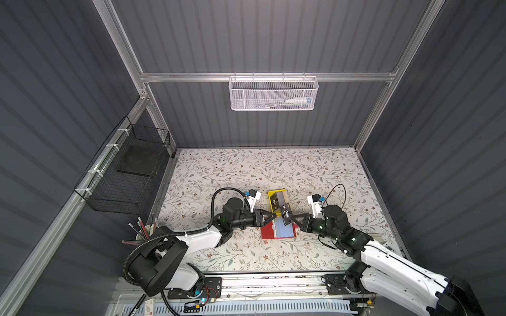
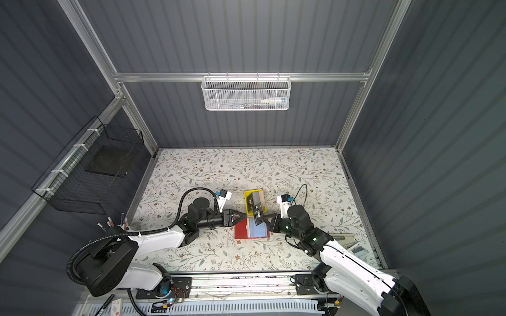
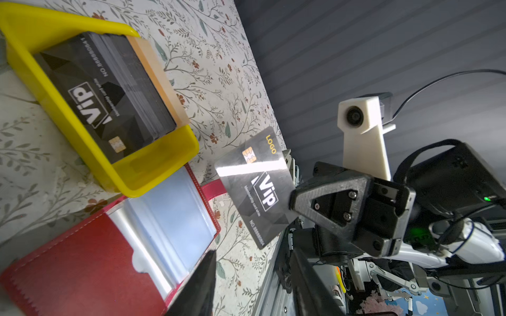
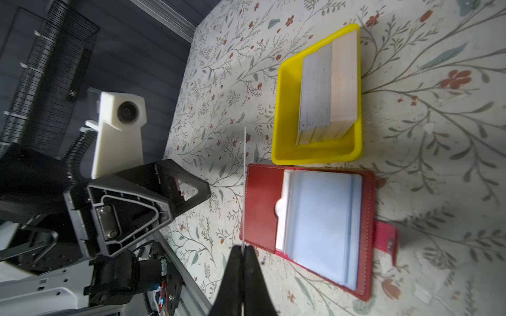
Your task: Put the credit cards into the card holder
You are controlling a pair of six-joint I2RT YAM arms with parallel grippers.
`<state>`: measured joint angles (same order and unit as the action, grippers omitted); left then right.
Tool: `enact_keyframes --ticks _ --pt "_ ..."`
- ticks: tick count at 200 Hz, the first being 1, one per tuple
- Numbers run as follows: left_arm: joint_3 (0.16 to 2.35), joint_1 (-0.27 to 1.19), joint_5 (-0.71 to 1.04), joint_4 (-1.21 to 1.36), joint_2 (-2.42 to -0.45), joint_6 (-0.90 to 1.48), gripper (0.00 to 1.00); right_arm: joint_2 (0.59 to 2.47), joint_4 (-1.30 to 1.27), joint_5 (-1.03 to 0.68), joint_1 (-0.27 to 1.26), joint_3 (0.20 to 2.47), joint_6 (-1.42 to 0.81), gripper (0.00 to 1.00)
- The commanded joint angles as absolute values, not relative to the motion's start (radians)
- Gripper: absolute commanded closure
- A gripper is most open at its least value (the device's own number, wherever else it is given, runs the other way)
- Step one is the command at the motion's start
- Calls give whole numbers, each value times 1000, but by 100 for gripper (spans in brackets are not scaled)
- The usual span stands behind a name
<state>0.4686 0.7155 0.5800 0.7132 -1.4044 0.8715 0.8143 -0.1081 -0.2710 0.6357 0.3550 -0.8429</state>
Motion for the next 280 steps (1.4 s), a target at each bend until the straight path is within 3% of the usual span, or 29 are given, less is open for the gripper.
enact_keyframes --ticks 1,166,280 --pt "457 734 608 801 -1397 904 53 742 -183 -303 637 316 -911 98" --pt "460 765 636 1007 -1494 1062 59 672 -513 -406 623 154 -1089 95" --pt "449 784 601 1177 -1559 1172 77 762 -646 -411 623 118 -1119 93"
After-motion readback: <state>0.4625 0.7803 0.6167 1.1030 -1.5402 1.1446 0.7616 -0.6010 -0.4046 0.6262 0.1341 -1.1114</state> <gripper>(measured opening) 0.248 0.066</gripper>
